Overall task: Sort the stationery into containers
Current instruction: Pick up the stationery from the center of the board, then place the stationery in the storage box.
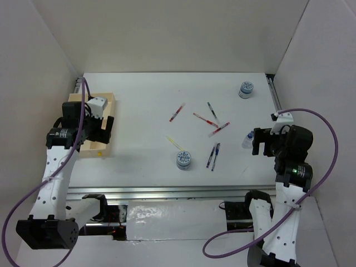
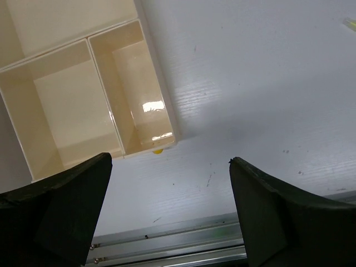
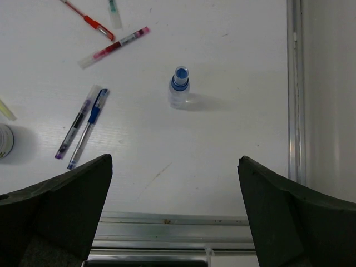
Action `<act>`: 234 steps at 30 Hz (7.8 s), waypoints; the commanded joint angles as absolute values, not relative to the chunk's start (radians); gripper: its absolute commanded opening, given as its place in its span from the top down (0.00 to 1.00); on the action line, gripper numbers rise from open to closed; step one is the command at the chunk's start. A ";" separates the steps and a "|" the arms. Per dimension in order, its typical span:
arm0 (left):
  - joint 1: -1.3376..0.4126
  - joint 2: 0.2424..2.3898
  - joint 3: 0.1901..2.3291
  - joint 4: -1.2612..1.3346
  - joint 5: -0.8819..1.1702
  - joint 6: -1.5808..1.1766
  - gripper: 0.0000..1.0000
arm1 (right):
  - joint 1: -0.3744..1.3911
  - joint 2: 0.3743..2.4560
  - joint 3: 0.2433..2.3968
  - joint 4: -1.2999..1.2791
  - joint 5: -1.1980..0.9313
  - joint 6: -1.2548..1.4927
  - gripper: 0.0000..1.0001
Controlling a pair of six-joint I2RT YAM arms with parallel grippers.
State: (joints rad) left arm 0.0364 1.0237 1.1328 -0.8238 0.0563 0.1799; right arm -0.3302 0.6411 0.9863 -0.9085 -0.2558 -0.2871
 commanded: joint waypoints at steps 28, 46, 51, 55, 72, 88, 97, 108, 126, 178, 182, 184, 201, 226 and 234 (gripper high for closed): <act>0.015 0.957 1.138 -0.761 0.147 0.179 0.01 | -0.357 0.876 0.919 -0.710 -0.304 -0.455 0.00; 0.012 1.012 1.132 -0.729 0.130 0.178 0.01 | -0.350 1.115 0.828 -0.442 -0.437 -0.506 0.04; 0.012 1.022 1.138 -0.722 0.129 0.170 0.01 | -0.344 1.172 0.808 -0.405 -0.446 -0.535 0.03; 0.011 1.029 1.147 -0.723 0.124 0.170 0.01 | -0.341 1.200 0.779 -0.358 -0.449 -0.540 0.07; 0.009 1.052 1.160 -0.715 0.077 0.179 0.01 | -0.276 1.331 0.770 -0.244 -0.448 -0.523 0.39; 0.008 1.043 1.164 -0.686 0.193 0.216 0.03 | -0.256 1.255 0.856 -0.363 -0.465 -0.479 1.00; -0.072 1.022 1.189 -0.557 0.510 0.172 0.01 | -0.069 1.137 1.124 -0.552 -0.624 -0.240 1.00; -0.383 1.187 1.272 -0.460 0.701 0.031 0.05 | 0.224 1.252 1.287 -0.454 -0.848 0.106 1.00; -0.345 1.226 1.223 -0.147 0.796 -0.840 0.04 | 0.314 1.165 1.427 -0.309 -0.528 0.012 1.00; -0.342 1.292 1.052 0.650 0.854 -1.729 0.10 | 1.124 1.086 0.767 0.976 0.187 -1.049 1.00; -0.333 1.319 1.045 0.704 0.842 -1.778 0.16 | 1.132 1.109 0.752 1.002 0.172 -1.063 1.00; -0.337 1.322 1.049 0.733 0.841 -1.793 0.18 | 1.132 1.127 0.755 1.000 0.170 -1.065 1.00; -0.328 1.267 1.014 0.683 0.822 -1.755 0.83 | 1.115 1.198 0.796 0.953 0.173 -1.080 0.61; 0.086 1.565 1.796 -0.977 0.171 -0.034 1.00 | 0.898 0.773 0.932 -0.360 0.080 -0.324 0.08; 0.089 1.690 1.721 -1.032 -0.047 0.081 0.95 | 0.519 0.870 1.095 -0.592 -0.225 -0.120 0.08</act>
